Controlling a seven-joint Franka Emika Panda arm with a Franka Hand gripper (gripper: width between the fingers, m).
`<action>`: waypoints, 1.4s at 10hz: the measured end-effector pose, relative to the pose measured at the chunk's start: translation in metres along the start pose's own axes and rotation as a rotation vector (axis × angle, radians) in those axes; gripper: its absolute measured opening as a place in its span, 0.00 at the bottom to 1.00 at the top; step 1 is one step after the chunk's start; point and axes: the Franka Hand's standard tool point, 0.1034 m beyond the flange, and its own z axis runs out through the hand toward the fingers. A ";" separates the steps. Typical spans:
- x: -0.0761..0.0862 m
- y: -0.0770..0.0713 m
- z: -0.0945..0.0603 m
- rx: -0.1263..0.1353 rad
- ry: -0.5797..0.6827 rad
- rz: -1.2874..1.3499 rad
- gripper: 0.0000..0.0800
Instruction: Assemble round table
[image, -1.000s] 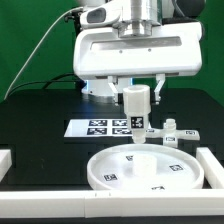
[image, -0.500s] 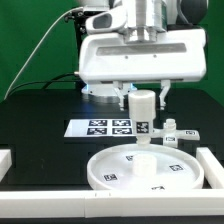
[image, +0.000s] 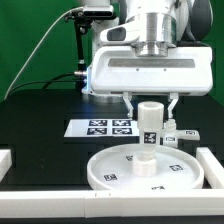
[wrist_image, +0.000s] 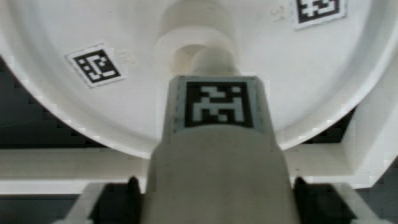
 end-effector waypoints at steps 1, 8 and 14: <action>-0.001 0.001 0.002 -0.002 -0.003 0.001 0.51; -0.008 0.004 0.015 -0.022 0.044 -0.017 0.51; -0.007 0.003 0.011 -0.009 -0.014 -0.004 0.79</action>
Offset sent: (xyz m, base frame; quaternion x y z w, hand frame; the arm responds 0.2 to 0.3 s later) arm 0.0021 -0.0021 -0.0126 0.0043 0.0125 0.0079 0.9999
